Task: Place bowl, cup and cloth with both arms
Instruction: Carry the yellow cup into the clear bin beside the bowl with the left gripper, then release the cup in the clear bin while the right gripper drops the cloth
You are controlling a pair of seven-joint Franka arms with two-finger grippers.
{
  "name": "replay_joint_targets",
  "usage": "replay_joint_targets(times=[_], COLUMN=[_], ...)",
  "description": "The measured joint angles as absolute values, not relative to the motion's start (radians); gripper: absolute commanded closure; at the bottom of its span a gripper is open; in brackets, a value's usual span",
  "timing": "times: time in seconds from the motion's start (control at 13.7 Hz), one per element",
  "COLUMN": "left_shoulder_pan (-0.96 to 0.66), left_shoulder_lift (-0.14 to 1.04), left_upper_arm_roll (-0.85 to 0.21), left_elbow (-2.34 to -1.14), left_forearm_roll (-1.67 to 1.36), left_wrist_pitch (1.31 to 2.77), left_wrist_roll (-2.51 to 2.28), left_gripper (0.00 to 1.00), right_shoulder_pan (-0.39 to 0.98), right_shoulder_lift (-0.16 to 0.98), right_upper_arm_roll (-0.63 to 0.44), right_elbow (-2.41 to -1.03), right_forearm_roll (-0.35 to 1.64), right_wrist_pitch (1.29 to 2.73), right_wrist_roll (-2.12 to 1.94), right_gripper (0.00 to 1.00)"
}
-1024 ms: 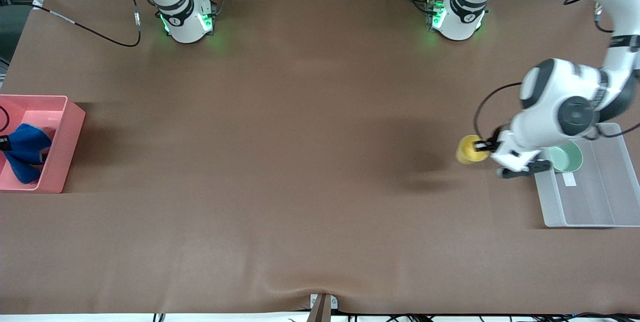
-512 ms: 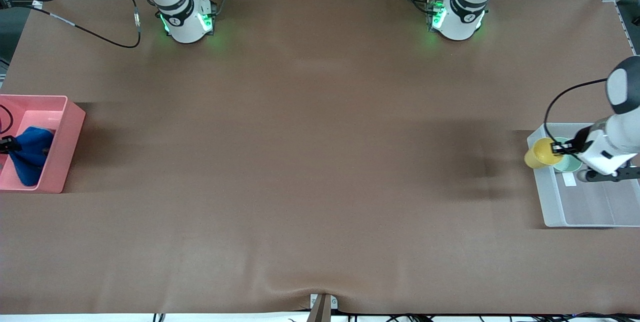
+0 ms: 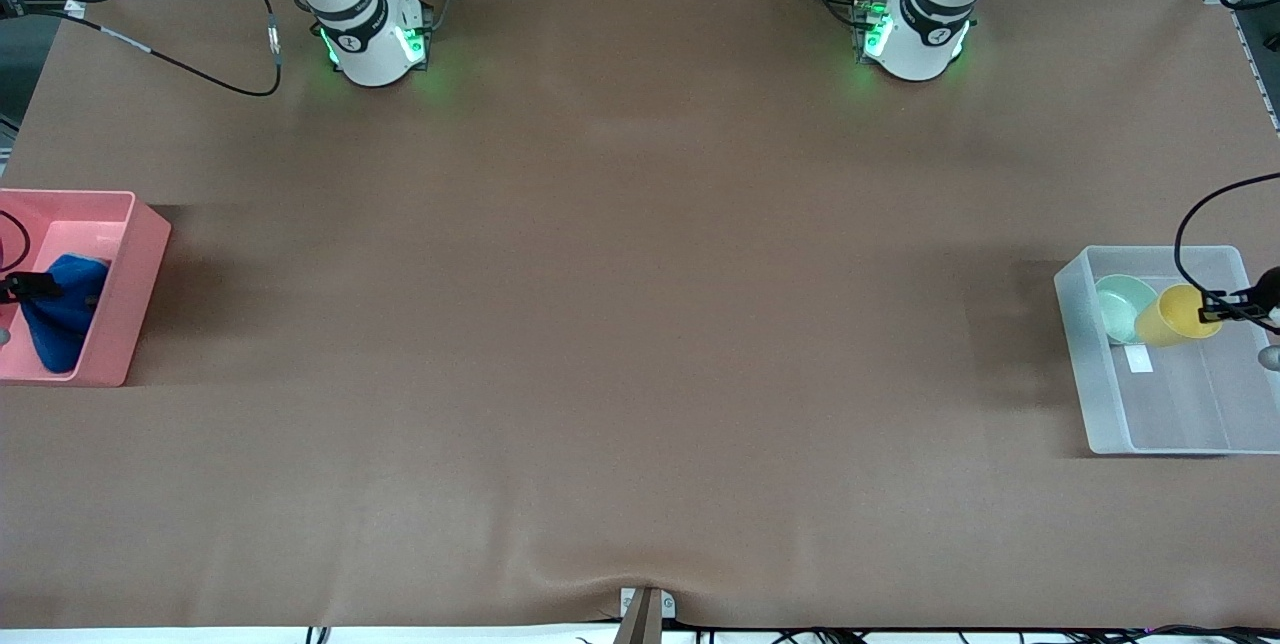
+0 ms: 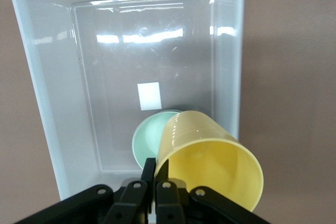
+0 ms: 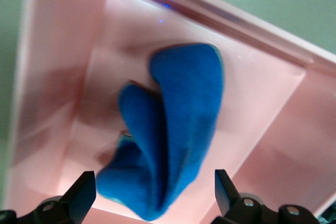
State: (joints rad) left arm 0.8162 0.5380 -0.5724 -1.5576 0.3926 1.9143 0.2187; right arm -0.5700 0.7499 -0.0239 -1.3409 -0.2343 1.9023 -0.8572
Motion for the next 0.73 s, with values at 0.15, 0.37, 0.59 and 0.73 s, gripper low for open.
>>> replay_joint_targets(times=[0.15,0.37,0.59,0.73], left_shoulder_pan=[0.813,0.803,0.766,0.743], left_shoulder_lift=[0.609,0.709,0.773,0.792], left_upper_arm_roll=[-0.543,-0.523,-0.476,-0.464], left_elbow=[-1.497,-1.450,-1.440,-1.435], left_forearm_roll=[0.397,0.407,0.408,0.408], left_wrist_pitch=[1.941,2.074,2.151,2.169], left_wrist_roll=[0.258,0.266,0.266,0.266], left_gripper=[1.00,1.00,1.00,1.00], right_shoulder_pan=[-0.538,-0.450,-0.366,-0.327], right_shoulder_lift=[0.713,0.624,0.569,0.553], right_upper_arm_roll=[-0.019,-0.015,-0.012,-0.010], right_elbow=[-1.325,-1.317,-1.320,-1.321], right_forearm_roll=[-0.218,-0.215,-0.160,-0.117], right_wrist_pitch=[1.831,1.702,1.656,1.654], right_wrist_roll=[-0.847,-0.753,-0.651,-0.591], right_gripper=[0.00,0.00,0.00,0.00])
